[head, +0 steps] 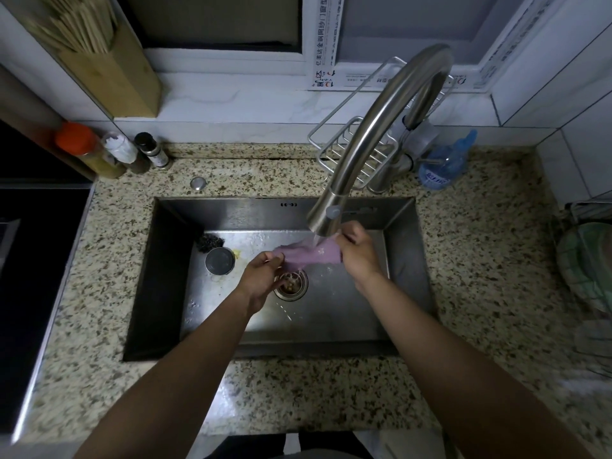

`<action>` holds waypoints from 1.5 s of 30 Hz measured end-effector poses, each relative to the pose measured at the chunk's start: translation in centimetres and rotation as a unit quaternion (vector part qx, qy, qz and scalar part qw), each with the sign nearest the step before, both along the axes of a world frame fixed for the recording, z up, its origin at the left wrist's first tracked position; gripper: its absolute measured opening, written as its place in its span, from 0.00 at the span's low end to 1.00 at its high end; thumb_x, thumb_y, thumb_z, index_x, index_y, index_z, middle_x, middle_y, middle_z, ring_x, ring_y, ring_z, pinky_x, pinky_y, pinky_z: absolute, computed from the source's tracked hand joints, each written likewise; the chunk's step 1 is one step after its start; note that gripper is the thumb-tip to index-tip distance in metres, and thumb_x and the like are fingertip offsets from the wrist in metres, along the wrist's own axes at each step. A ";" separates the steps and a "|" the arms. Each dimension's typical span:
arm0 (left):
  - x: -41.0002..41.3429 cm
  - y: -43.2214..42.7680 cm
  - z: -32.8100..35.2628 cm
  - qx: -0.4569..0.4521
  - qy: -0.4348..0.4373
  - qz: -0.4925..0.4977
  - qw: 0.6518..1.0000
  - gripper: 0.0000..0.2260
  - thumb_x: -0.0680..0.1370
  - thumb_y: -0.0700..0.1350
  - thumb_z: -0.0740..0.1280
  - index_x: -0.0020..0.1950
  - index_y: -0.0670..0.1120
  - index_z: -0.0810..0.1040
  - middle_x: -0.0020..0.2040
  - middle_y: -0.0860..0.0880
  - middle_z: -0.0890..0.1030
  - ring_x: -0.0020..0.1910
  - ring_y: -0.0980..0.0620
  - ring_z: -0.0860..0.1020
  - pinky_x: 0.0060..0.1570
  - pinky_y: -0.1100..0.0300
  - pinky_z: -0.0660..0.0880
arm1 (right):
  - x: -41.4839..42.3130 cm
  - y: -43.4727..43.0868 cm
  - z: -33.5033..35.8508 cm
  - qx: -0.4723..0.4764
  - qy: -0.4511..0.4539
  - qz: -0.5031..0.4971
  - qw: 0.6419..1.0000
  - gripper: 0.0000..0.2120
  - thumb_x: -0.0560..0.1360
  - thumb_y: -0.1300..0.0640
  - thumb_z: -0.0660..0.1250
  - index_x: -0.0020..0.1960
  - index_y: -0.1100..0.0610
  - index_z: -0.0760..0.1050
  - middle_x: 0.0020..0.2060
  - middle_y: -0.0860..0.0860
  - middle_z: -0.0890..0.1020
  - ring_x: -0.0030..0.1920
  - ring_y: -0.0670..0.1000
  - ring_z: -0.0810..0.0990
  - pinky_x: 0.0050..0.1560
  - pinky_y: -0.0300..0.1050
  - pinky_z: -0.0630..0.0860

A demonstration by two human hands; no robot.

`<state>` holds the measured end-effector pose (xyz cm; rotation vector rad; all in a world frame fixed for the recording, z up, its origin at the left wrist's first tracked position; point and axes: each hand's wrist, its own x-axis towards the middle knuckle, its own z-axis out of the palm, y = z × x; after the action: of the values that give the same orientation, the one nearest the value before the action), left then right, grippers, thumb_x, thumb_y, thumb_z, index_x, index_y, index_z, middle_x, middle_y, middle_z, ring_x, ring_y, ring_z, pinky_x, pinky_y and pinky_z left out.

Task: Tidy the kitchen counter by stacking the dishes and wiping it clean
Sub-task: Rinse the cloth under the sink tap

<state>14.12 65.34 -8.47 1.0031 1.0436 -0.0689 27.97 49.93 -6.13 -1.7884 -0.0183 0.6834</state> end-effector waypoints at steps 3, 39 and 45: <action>0.1 0.6 0.0 0.009 0.016 0.024 1.000 0.03 0.84 0.42 0.65 0.51 0.46 0.77 0.52 0.46 0.83 0.48 0.52 0.81 0.45 0.60 0.78 | 0.6 1.5 0.5 0.028 0.054 0.019 0.998 0.08 0.79 0.59 0.70 0.58 0.55 0.78 0.54 0.52 0.85 0.56 0.52 0.83 0.58 0.50 0.81; 2.0 -1.8 1.9 -0.183 -0.095 0.042 0.978 0.14 0.82 0.31 0.61 0.47 0.39 0.86 0.47 0.42 0.86 0.42 0.51 0.86 0.46 0.60 0.84 | 1.3 -2.7 1.1 0.114 0.129 -0.036 0.984 0.09 0.77 0.72 0.67 0.46 0.59 0.74 0.46 0.56 0.81 0.47 0.53 0.82 0.44 0.43 0.80; 1.1 -2.5 1.0 -0.095 -0.049 0.079 0.991 0.02 0.82 0.36 0.66 0.51 0.42 0.77 0.41 0.45 0.87 0.38 0.53 0.86 0.39 0.62 0.84 | -1.2 -2.9 -0.9 0.008 0.114 0.026 0.993 0.14 0.78 0.70 0.63 0.53 0.55 0.81 0.53 0.55 0.82 0.47 0.53 0.81 0.42 0.44 0.79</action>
<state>15.24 62.80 -7.43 0.7426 1.0026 0.0107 26.75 46.99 -7.05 -1.6903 0.0848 0.9200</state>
